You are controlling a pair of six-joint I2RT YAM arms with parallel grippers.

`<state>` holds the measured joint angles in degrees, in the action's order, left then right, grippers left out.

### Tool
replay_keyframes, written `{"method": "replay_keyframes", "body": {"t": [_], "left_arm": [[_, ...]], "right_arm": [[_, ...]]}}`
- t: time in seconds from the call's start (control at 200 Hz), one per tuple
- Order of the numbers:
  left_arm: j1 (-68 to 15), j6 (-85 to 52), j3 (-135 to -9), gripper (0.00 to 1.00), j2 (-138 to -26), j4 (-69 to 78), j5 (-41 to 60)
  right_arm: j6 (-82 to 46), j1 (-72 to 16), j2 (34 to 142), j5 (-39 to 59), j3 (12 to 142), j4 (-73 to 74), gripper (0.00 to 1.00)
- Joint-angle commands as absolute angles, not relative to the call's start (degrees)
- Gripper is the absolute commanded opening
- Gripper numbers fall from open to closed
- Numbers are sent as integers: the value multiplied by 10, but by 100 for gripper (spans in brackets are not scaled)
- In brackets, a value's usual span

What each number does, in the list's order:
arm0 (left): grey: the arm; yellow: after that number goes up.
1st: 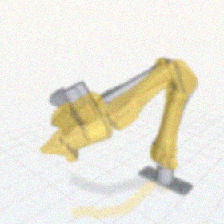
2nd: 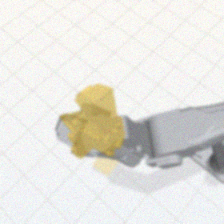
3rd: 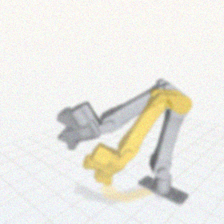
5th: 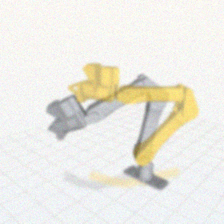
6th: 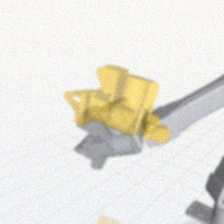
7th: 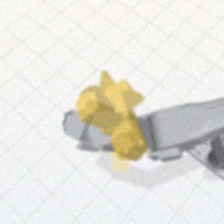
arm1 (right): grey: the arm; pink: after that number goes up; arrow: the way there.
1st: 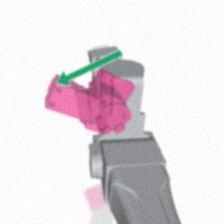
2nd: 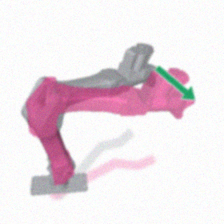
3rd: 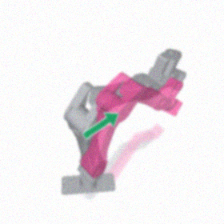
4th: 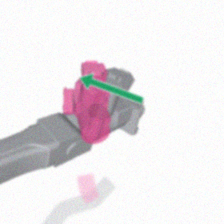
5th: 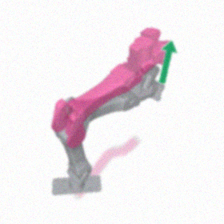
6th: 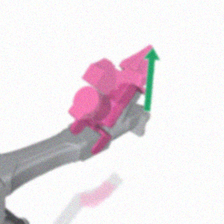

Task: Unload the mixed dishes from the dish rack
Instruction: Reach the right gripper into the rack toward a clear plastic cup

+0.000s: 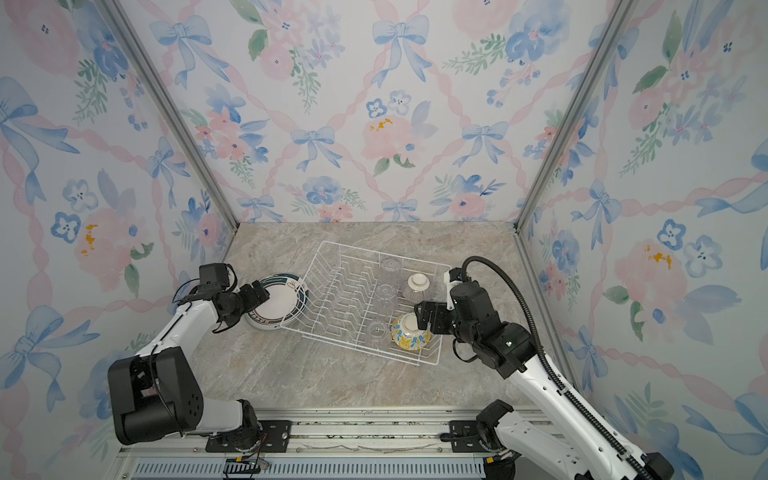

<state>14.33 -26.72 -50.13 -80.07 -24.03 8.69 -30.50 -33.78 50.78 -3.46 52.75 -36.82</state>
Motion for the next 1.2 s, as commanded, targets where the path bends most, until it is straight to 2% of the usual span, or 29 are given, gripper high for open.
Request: {"method": "replay_keyframes", "body": {"t": [0.0, 0.42, 0.865, 1.06, 1.195], "left_arm": [[142, -246, -519, 98, -807, -265, 62], [141, -238, -506, 98, -671, -261, 105], [131, -258, -319, 98, -459, -113, 277], [135, -261, -318, 98, -444, -109, 267], [136, -259, -314, 98, -425, -109, 257]], "right_arm": [[-283, -335, 519, -32, 548, -392, 97], [-299, -369, 555, 14, 532, -352, 97], [-337, -453, 656, -17, 551, -311, 98], [-346, -476, 694, -17, 560, -286, 100], [-352, -487, 729, -19, 577, -287, 96]]}}
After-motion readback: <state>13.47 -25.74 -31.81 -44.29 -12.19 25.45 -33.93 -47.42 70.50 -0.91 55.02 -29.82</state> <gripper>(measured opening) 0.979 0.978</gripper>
